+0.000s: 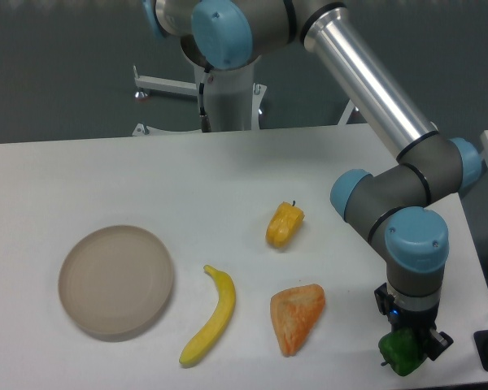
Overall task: Place the green pepper on the plate
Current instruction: 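Lift the held green pepper with the gripper off the table, then carry the green pepper over the banana toward the beige plate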
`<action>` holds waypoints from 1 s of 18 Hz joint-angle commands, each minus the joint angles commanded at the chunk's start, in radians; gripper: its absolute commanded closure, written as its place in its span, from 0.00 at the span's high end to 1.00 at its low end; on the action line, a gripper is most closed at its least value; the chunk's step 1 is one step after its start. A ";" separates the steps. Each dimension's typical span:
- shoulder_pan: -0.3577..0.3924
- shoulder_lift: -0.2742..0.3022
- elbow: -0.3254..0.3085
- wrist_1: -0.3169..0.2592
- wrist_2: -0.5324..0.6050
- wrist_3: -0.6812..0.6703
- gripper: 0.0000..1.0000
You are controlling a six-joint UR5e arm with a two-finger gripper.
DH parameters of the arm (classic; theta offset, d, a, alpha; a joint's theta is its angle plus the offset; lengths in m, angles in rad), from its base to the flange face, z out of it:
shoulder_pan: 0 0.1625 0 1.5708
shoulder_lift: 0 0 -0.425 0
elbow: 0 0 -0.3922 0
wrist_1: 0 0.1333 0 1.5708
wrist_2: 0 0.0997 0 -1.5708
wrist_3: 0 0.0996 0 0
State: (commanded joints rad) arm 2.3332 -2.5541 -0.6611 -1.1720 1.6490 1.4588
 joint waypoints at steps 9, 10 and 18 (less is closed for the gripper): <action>0.000 0.081 -0.069 -0.044 -0.017 -0.017 0.39; 0.000 0.103 -0.092 -0.055 -0.031 -0.028 0.39; -0.093 0.276 -0.225 -0.216 -0.109 -0.274 0.39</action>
State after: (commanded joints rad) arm 2.2398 -2.2781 -0.8865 -1.3882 1.5401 1.1846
